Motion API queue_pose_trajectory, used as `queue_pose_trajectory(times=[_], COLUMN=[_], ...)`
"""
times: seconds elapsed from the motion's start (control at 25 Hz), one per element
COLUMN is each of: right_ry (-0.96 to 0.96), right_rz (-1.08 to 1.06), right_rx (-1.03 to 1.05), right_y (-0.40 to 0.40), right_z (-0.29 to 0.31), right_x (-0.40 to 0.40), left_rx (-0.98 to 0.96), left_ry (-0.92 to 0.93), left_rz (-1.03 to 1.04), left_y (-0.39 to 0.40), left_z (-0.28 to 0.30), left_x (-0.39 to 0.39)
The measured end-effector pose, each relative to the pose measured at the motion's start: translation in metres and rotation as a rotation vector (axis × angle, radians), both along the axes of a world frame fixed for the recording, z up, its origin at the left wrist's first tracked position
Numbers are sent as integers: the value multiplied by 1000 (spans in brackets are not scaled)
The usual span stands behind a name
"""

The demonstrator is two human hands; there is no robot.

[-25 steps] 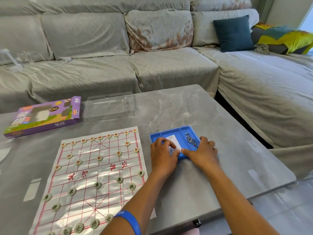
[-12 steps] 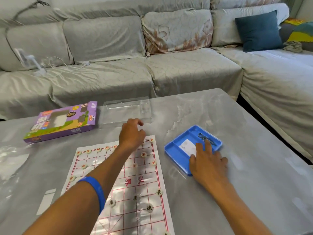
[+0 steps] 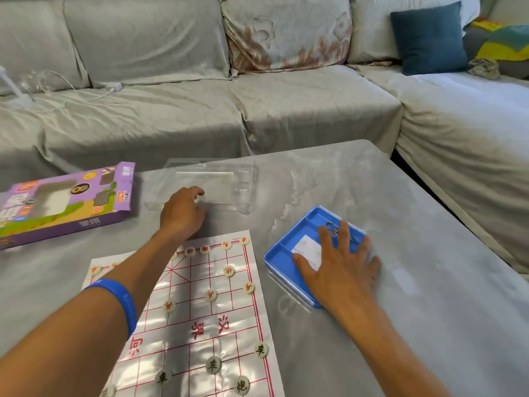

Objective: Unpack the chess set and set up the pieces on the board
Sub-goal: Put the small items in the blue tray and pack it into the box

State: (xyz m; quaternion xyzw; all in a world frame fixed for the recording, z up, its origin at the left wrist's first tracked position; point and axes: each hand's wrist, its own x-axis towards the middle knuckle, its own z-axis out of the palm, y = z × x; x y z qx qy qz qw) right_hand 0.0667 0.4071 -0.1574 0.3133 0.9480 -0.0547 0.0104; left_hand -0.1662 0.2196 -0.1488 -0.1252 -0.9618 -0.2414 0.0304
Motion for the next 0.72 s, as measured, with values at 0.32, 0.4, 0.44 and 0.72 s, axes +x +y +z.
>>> queue_pose_trajectory(times=[0.32,0.4,0.44,0.72], right_ry=[17,45,50,-48], right_rz=[149,152,135,26], right_rx=[-235,-212,-237,-259], right_y=[6,16,22,68], right_z=[10,13,14,17], right_x=[6,13,16,47], left_rx=[-105,-52,-20,154], left_ry=[-39,46,81,147], left_rz=[-119,-114,-114,-153], left_y=[17,20,22,30], left_z=[1,4,6,31], left_x=[9,15,20,58])
